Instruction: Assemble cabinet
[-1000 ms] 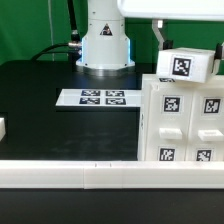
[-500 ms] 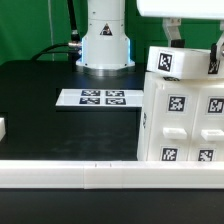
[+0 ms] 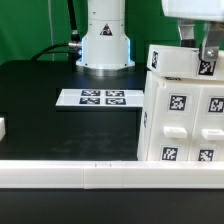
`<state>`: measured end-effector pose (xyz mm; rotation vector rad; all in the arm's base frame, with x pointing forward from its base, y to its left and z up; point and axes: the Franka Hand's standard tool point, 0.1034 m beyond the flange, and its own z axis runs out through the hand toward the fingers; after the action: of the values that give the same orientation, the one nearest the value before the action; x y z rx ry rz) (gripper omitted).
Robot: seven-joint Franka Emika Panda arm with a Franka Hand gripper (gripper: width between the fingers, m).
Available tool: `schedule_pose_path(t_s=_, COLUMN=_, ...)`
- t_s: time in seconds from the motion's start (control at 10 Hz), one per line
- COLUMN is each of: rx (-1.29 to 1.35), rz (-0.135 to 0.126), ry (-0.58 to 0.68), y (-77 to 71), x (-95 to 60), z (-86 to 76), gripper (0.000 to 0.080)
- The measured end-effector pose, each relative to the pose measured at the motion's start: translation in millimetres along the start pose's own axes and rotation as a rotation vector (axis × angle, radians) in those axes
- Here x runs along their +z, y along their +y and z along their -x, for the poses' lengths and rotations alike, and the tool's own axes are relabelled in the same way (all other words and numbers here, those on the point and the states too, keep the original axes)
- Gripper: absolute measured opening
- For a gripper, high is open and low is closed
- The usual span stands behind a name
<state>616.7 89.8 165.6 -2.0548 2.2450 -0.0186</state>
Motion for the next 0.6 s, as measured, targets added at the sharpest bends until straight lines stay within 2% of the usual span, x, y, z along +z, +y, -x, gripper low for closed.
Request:
schedule_pose_path(t_s=0.1, rx=0.167, rz=0.000, ry=-0.012, y=-0.6, x=-0.5, z=0.2, gripper=0.0561)
schedule_pose_path(t_s=0.3, rx=0.228, rz=0.004, ry=-0.033, y=-0.2, x=-0.3, z=3.1, gripper=0.0561)
schedule_pose_path(t_s=0.5, rx=0.207, rz=0.008, ry=-0.050, y=1.0, x=0.9, z=7.8, gripper=0.0758)
schedule_pose_path(t_s=0.6, rx=0.201, rz=0.008, ry=-0.052, y=1.0, x=0.9, z=8.0, gripper=0.0791)
